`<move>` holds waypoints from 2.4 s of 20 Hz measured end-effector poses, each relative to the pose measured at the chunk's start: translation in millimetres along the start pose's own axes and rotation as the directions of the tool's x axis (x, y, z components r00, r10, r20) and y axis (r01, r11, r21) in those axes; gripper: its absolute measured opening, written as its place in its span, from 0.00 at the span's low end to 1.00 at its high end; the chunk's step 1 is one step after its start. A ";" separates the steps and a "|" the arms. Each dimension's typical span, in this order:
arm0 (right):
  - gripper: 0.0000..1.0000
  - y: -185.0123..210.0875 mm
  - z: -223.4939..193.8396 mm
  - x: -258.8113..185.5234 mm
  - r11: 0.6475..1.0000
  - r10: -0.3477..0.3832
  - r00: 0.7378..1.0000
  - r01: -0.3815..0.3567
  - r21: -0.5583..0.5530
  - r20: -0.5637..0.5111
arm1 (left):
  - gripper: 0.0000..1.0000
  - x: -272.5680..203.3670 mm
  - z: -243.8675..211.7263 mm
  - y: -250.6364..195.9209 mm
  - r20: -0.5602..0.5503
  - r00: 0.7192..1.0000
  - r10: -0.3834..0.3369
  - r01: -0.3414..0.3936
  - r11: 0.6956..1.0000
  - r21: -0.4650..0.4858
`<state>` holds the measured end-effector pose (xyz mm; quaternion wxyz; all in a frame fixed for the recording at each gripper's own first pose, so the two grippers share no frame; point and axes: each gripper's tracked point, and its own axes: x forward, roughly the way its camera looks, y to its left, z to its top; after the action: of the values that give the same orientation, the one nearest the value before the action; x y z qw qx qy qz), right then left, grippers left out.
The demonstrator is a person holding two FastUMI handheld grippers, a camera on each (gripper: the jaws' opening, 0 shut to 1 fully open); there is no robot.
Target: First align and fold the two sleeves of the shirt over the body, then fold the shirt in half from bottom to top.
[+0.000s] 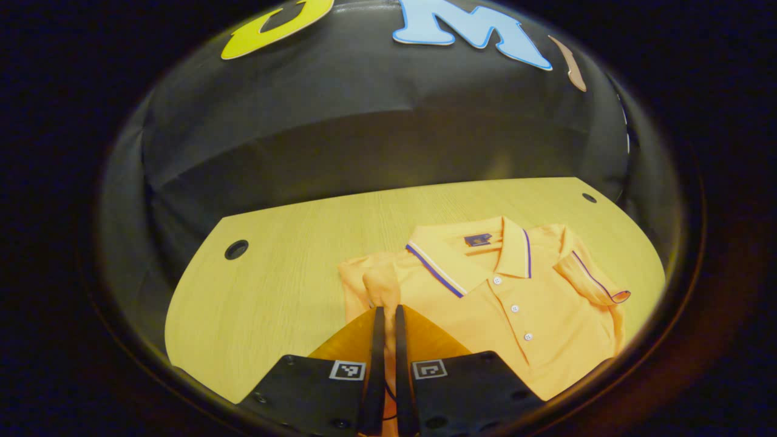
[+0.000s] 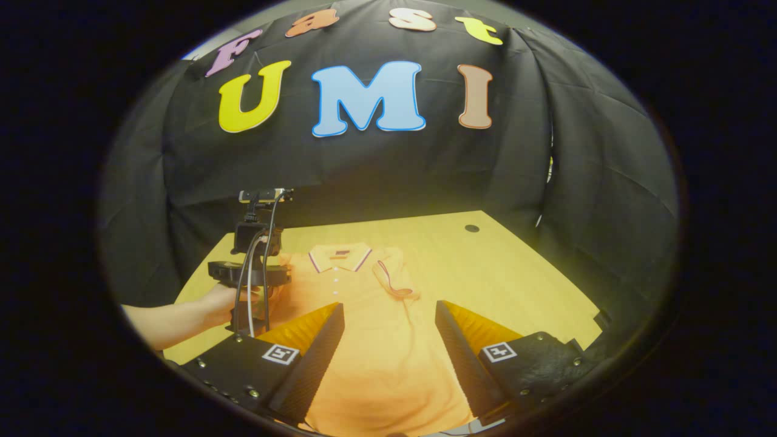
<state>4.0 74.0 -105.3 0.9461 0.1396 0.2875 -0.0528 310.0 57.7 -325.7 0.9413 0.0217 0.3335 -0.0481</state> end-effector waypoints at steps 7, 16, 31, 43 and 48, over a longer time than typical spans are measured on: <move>0.93 -22.7 -4.4 -6.7 0.999 0.031 0.999 -0.031 -0.035 0.017 | 0.43 -23.3 -3.2 -13.2 0.007 1.000 -0.011 0.011 0.999 -0.032; 0.92 -44.8 -28.4 -9.1 0.995 0.083 0.996 -0.081 -0.052 0.037 | 0.89 -122.5 -13.8 -31.7 0.080 0.995 -0.063 0.067 0.997 -0.049; 0.95 -72.2 -130.4 -22.3 0.992 0.110 0.984 -0.118 -0.052 -0.139 | 0.95 -254.2 -128.9 -61.4 0.008 0.997 -0.071 0.071 0.991 -0.111; 0.95 -84.1 -200.9 -33.4 0.990 0.116 0.955 -0.134 -0.051 -0.272 | 0.94 -325.5 -218.4 -45.6 -0.034 0.997 -0.070 0.068 0.995 -0.074; 0.95 -89.4 -222.5 -38.4 0.991 0.104 0.946 -0.123 -0.044 -0.306 | 0.94 -348.3 -253.5 -37.5 -0.057 0.996 -0.064 0.060 0.996 -0.069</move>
<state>-161.6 54.8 -281.8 0.8960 0.1327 0.4224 0.0329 -121.8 65.4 -303.4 0.9293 -0.0188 0.3630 -0.0652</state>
